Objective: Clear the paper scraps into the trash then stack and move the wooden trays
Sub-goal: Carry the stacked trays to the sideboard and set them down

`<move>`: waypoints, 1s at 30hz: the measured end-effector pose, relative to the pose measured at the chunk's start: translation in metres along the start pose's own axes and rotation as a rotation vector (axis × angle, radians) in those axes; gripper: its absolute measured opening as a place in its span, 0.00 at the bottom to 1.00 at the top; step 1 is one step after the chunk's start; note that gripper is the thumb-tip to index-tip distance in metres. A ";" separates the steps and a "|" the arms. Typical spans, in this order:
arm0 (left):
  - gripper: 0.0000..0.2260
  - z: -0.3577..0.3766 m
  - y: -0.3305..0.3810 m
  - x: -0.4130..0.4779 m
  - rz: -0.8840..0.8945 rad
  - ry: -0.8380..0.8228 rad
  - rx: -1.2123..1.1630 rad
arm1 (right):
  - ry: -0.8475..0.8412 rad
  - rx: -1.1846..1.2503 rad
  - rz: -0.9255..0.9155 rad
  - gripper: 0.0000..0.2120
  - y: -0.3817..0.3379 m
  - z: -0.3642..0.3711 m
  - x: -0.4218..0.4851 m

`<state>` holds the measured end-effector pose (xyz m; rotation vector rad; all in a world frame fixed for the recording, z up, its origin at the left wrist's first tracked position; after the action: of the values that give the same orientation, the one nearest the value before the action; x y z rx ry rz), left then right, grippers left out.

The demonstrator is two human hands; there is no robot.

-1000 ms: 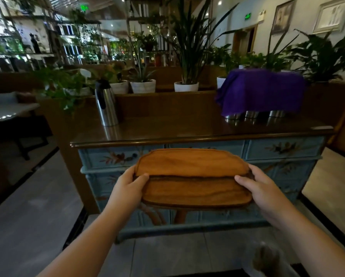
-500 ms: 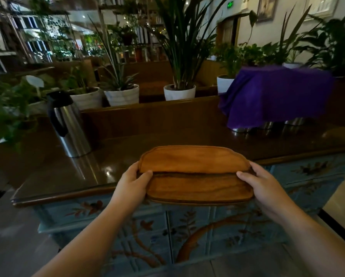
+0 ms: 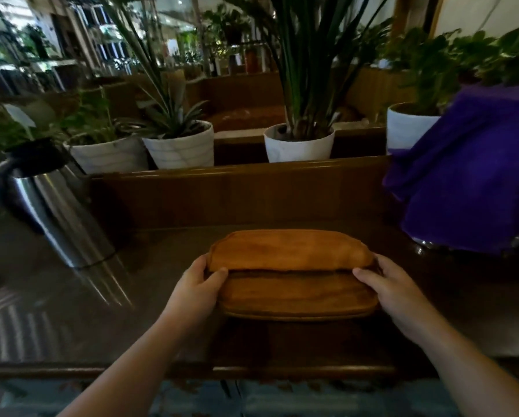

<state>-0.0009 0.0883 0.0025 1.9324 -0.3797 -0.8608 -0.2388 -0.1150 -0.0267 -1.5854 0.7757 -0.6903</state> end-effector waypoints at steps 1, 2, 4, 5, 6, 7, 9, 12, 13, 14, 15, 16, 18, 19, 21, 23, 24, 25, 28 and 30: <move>0.19 0.003 0.001 0.009 -0.002 0.012 0.015 | -0.031 -0.035 0.009 0.24 0.000 -0.001 0.013; 0.19 0.004 0.001 0.017 -0.015 0.025 0.021 | -0.068 -0.068 0.021 0.25 0.000 -0.001 0.026; 0.20 0.005 0.001 0.031 -0.049 0.043 0.041 | -0.142 -0.126 0.044 0.26 -0.001 0.004 0.046; 0.20 0.005 0.001 0.039 -0.070 0.048 0.056 | -0.173 -0.159 0.054 0.26 0.000 0.007 0.054; 0.22 0.004 0.000 0.046 -0.091 0.051 0.066 | -0.195 -0.192 0.062 0.26 0.002 0.009 0.059; 0.23 0.003 0.000 0.052 -0.108 0.052 0.075 | -0.213 -0.222 0.064 0.26 0.003 0.012 0.065; 0.23 0.002 0.000 0.065 -0.115 0.057 0.094 | -0.231 -0.262 0.070 0.25 0.006 0.016 0.076; 0.23 -0.001 0.004 0.080 -0.110 0.050 0.135 | -0.229 -0.298 0.081 0.24 0.008 0.021 0.085; 0.23 -0.002 0.005 0.084 -0.113 0.033 0.148 | -0.226 -0.303 0.082 0.24 0.008 0.022 0.087; 0.22 -0.003 0.007 0.089 -0.112 0.015 0.169 | -0.221 -0.310 0.084 0.24 0.008 0.023 0.089; 0.22 -0.004 0.010 0.094 -0.109 0.001 0.197 | -0.215 -0.322 0.083 0.23 0.008 0.023 0.091; 0.22 -0.005 0.013 0.099 -0.106 -0.004 0.234 | -0.209 -0.336 0.083 0.23 0.007 0.023 0.093; 0.23 -0.006 0.018 0.109 -0.099 -0.015 0.298 | -0.194 -0.380 0.083 0.24 0.004 0.024 0.098; 0.24 -0.006 0.020 0.114 -0.096 -0.027 0.320 | -0.187 -0.405 0.086 0.24 0.003 0.023 0.100; 0.26 -0.007 0.022 0.121 -0.085 -0.049 0.369 | -0.182 -0.445 0.086 0.24 0.001 0.023 0.104; 0.27 -0.007 0.020 0.126 -0.074 -0.053 0.421 | -0.183 -0.481 0.079 0.24 0.000 0.023 0.106; 0.27 -0.007 0.019 0.128 -0.070 -0.057 0.443 | -0.182 -0.495 0.082 0.24 0.000 0.023 0.106; 0.27 -0.007 0.018 0.130 -0.066 -0.064 0.463 | -0.184 -0.511 0.086 0.24 0.000 0.023 0.107; 0.27 -0.005 0.015 0.134 -0.052 -0.099 0.492 | -0.199 -0.560 0.081 0.25 0.001 0.024 0.109; 0.29 -0.006 0.014 0.137 -0.043 -0.104 0.499 | -0.209 -0.567 0.062 0.25 0.001 0.023 0.110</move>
<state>0.1006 0.0058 -0.0394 2.3628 -0.6663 -0.9613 -0.1544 -0.1889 -0.0298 -2.0934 0.9068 -0.2559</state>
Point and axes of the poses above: each hand's wrist, its own x-axis towards the middle knuckle, its own z-axis out of the palm, y = z × x, the point moved 5 cm from there along x, towards the middle knuckle, and after that the axes turned 14 degrees about -z, right-handed, at the moved point
